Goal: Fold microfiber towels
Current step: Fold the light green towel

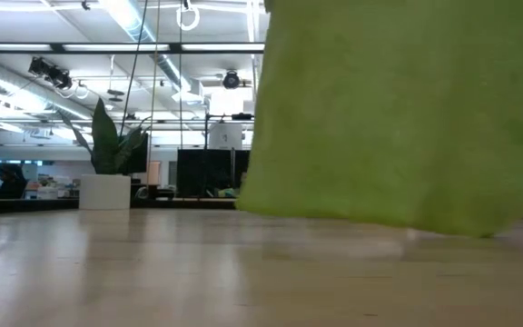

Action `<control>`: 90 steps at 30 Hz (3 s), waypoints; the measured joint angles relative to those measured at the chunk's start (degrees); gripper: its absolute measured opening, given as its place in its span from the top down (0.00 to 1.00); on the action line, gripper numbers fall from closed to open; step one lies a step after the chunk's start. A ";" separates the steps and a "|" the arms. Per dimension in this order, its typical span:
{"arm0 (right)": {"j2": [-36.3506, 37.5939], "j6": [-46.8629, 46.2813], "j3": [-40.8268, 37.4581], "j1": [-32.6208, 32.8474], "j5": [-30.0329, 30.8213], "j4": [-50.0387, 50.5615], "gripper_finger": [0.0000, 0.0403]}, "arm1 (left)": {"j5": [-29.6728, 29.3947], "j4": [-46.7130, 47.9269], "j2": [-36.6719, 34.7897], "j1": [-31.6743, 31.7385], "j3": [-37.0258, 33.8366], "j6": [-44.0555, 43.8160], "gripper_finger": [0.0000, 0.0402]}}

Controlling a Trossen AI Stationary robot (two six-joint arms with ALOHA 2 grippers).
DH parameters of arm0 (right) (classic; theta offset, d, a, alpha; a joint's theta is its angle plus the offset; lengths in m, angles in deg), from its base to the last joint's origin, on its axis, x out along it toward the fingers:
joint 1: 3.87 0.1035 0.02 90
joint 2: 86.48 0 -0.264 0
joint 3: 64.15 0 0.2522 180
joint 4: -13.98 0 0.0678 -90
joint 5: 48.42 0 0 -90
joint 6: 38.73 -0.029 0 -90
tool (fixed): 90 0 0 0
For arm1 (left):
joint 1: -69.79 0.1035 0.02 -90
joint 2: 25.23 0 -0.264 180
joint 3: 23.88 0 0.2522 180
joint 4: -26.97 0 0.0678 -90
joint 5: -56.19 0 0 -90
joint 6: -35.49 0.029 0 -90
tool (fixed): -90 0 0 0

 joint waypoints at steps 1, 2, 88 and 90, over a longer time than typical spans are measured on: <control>-0.14 0.18 -0.39 -0.22 -0.10 0.04 1.00 | 0.75 0.37 0.39 0.12 0.00 -0.48 0.99; -0.37 0.67 -0.46 -0.35 -0.61 0.29 1.00 | 0.88 0.41 0.99 -0.02 0.06 -1.10 0.99; 2.47 36.87 -34.47 -44.94 -17.73 -17.42 1.00 | 24.52 12.38 17.42 23.16 7.75 17.37 0.99; 3.71 35.88 -34.45 -44.26 -17.47 -18.05 1.00 | 26.09 12.63 18.34 23.59 7.64 18.47 0.99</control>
